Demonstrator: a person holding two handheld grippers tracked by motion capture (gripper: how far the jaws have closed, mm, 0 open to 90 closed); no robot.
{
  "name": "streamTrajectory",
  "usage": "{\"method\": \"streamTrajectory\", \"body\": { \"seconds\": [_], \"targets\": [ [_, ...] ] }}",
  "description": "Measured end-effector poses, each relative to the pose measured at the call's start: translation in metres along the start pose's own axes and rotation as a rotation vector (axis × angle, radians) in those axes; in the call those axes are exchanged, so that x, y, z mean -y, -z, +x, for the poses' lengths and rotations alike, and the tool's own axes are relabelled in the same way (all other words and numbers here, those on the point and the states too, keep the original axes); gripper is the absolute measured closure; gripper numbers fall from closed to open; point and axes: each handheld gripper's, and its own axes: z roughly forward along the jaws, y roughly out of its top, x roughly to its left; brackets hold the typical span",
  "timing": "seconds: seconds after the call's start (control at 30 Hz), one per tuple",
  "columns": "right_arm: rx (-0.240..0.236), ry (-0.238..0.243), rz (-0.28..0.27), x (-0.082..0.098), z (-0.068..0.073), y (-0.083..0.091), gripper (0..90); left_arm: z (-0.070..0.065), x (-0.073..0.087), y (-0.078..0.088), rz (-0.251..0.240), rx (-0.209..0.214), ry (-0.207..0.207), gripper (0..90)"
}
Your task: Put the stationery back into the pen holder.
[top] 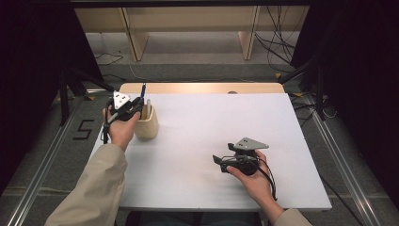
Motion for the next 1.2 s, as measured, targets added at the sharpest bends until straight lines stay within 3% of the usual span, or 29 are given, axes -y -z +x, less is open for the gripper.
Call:
{"method": "streamTrajectory", "body": {
  "seconds": [1.2],
  "targets": [
    [-0.001,0.001,0.003,0.0,0.0,0.0,22.0,0.0,0.014,-0.001,0.043,-0.012,-0.031,79.0]
  ]
}}
